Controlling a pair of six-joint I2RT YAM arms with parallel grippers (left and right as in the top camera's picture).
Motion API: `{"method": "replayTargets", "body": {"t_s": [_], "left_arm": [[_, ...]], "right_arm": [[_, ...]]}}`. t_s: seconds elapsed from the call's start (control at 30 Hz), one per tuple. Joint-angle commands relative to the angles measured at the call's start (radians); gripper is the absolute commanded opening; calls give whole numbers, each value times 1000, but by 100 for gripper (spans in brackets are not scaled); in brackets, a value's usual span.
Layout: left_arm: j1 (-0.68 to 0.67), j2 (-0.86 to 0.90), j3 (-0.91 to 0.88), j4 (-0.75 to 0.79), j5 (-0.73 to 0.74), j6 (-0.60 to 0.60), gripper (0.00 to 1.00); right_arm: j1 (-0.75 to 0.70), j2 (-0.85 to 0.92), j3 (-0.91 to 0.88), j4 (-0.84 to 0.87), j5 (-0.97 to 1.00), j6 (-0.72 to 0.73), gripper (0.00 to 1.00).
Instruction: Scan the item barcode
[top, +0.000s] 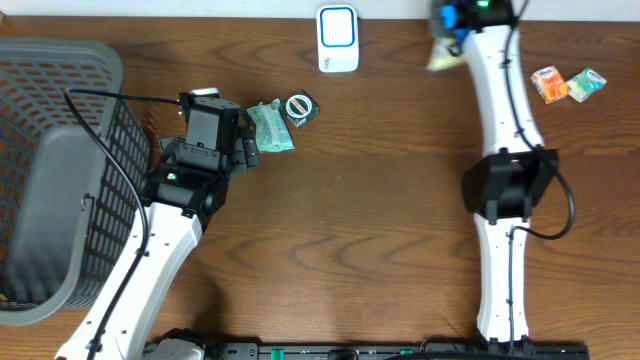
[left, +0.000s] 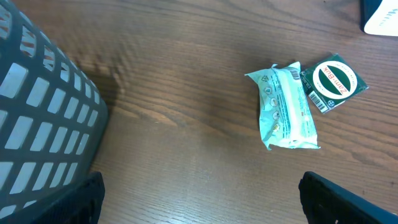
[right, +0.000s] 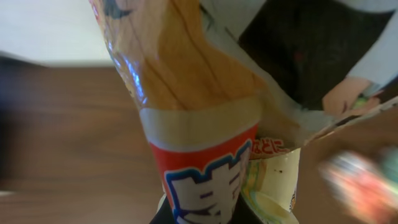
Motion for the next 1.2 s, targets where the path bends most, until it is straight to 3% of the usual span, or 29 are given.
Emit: {"method": "replayTargets", "body": {"t_s": [0.0, 0.03, 0.1, 0.13, 0.17, 0.2, 0.27, 0.47, 0.63, 0.93, 1.07, 1.17], "left_arm": [[3, -6, 3, 0, -17, 13, 98], [3, -6, 3, 0, -17, 13, 98], [3, -6, 3, 0, -17, 13, 98], [3, -6, 3, 0, -17, 13, 98], [3, -6, 3, 0, -17, 13, 98], [3, -6, 3, 0, -17, 13, 98], [3, -6, 3, 0, -17, 13, 98], [3, -6, 3, 0, -17, 13, 97], [3, -6, 3, 0, -17, 13, 98], [3, -6, 3, 0, -17, 13, 98], [3, -5, 3, 0, -17, 13, 98], [3, -5, 3, 0, -17, 13, 98]], "right_arm": [[-82, -32, -28, -34, 195, -55, 1], [-112, -32, -47, -49, 195, -11, 3], [-155, -32, -80, -74, 195, 62, 26], [-173, -32, -97, -87, 195, 94, 46], [-192, -32, -115, -98, 192, 123, 72], [-211, -32, -133, -113, 183, 154, 80], [-239, -31, -160, -128, 126, 171, 87], [-257, -40, -166, -166, -26, 171, 99], [-214, -100, -147, -164, -151, 171, 99], [-50, -181, -147, -81, -790, 159, 99], [71, -166, -150, -80, -803, 160, 91], [156, -149, -156, -76, -802, 160, 91]]}}
